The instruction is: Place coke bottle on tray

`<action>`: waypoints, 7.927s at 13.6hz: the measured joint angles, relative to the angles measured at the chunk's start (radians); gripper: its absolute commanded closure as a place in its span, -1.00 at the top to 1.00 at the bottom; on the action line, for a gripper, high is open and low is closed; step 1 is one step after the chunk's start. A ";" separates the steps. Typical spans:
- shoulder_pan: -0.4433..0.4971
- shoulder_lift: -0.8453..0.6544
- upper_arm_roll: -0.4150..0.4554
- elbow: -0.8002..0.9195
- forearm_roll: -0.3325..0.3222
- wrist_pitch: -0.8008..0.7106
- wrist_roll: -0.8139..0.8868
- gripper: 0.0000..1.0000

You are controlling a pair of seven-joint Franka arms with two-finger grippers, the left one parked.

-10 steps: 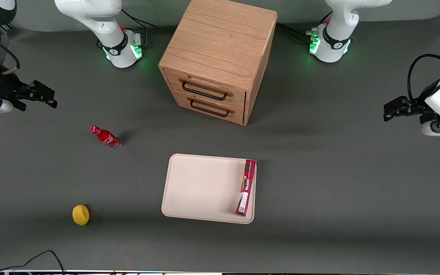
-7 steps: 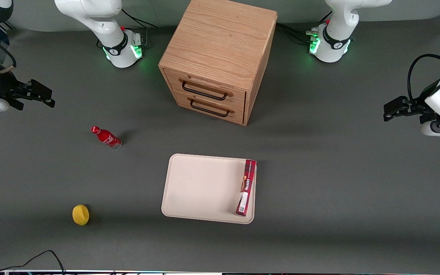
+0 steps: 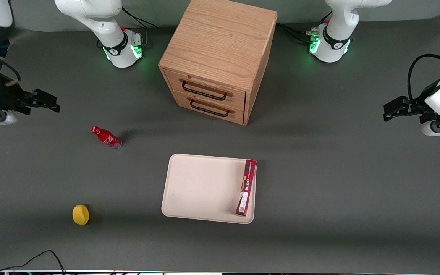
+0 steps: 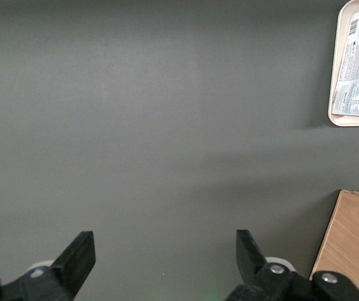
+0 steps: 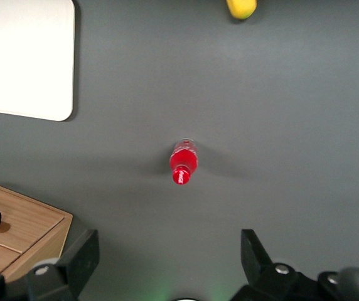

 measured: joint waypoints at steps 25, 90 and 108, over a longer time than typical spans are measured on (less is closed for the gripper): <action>0.000 -0.026 0.038 -0.707 -0.024 0.812 -0.003 -1.00; 0.273 -0.202 -0.104 -0.207 -0.052 0.114 0.165 1.00; 0.042 -0.096 -0.018 -0.084 -0.021 0.050 0.034 1.00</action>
